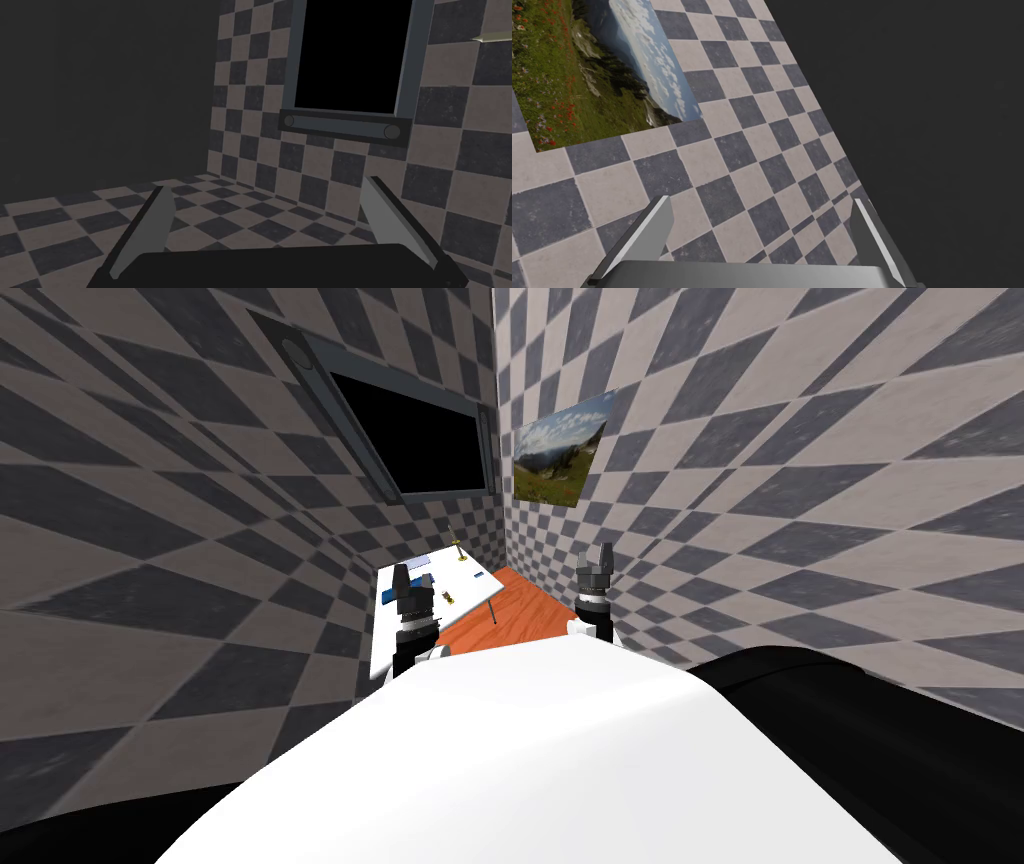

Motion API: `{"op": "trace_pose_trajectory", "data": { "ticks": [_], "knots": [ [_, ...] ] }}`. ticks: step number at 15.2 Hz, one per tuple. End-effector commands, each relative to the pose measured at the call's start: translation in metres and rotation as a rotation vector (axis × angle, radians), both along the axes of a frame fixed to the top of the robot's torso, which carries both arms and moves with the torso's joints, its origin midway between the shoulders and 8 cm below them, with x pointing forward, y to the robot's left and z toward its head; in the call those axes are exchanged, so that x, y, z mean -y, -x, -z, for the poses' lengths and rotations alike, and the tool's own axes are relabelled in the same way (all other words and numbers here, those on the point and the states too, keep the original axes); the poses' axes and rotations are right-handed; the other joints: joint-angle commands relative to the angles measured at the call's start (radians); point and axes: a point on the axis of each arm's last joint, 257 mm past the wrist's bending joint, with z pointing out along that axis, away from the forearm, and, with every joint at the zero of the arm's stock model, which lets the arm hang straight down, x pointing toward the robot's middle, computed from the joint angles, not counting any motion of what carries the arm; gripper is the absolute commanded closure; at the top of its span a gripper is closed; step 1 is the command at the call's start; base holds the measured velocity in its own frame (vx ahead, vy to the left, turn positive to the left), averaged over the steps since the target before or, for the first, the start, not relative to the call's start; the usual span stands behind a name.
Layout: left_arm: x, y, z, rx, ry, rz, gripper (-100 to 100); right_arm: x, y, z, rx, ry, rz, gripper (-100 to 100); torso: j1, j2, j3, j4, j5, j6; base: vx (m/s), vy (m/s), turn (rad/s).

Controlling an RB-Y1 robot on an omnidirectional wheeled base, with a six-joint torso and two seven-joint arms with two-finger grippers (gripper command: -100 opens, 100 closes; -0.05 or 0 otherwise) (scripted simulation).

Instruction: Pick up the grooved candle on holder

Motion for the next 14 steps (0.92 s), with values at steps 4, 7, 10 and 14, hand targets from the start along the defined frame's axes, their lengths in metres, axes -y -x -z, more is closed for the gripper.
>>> {"op": "trace_pose_trajectory", "data": {
  "ticks": [4,7,10,14],
  "knots": [
    [0.002,-0.007,0.015,-0.044,-0.093,0.021,-100,0.000,0.000,0.000,0.000,0.000,0.000,0,-0.002,0.000,0.000,0.000,0.000,0.000,0.002,-0.029,0.022],
    [-0.002,-0.015,0.033,-0.091,-0.160,0.016,-100,0.000,0.000,0.000,0.000,0.000,0.000,0,-0.005,-0.001,0.000,0.000,-0.001,0.000,0.017,-0.081,0.050],
    [-0.013,-0.026,0.056,-0.149,-0.226,-0.005,-100,0.000,0.000,0.000,0.000,0.000,0.000,0,-0.007,-0.002,-0.001,-0.001,-0.001,0.000,0.021,-0.105,0.068],
    [-0.030,-0.037,0.084,-0.216,-0.289,-0.039,-100,0.000,0.000,0.000,0.000,0.000,0.000,0,-0.008,-0.002,-0.001,-0.001,-0.002,0.000,0.022,-0.111,0.060]
  ]
}}
